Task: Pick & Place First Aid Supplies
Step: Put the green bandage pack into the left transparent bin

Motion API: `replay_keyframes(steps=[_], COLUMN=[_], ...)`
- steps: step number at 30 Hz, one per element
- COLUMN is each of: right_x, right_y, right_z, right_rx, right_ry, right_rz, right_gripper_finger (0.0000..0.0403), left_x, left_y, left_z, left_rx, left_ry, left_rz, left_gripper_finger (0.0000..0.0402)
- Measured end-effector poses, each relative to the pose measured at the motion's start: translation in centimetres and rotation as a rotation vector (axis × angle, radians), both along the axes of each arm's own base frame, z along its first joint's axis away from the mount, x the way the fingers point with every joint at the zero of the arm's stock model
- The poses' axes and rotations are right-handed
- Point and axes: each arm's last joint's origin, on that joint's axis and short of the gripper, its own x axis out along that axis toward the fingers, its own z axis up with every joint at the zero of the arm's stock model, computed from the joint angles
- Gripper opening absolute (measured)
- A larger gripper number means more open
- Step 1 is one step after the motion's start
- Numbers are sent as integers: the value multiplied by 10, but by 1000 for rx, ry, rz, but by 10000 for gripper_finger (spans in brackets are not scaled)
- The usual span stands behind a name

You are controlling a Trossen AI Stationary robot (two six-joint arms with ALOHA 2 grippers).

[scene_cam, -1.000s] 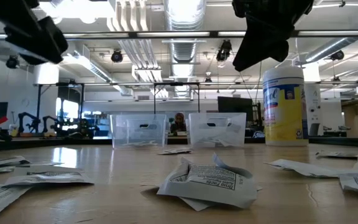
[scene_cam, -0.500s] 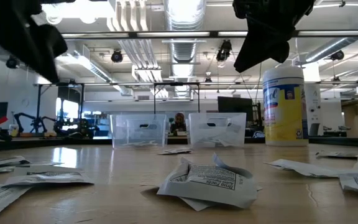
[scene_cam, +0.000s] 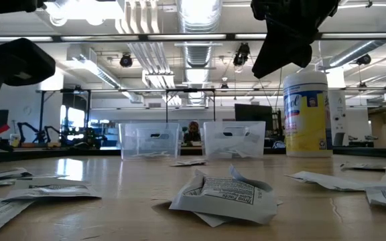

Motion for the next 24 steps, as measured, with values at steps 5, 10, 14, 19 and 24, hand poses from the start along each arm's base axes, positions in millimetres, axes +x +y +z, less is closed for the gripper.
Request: replay_keyframes(steps=[5,10,14,19,24], right_x=[0,0,0,0,0], right_y=[0,0,0,0,0], right_z=[0,0,0,0,-1], right_rx=[3,5,5,5,4], right_ry=[-1,-2,-2,-2,2], right_rz=[-3,-5,-5,-5,-5], right_gripper_finger=[72,62,59,63,69], left_x=[7,11,16,22,26], left_y=[0,25,42,53,59], left_z=[-3,0,4,3,2], left_rx=[90,203,144,1,-69], left_ry=[-31,-63,-46,7,54], left_rz=[-7,294,520,742,839], left_gripper_finger=[188,188,188,188,188])
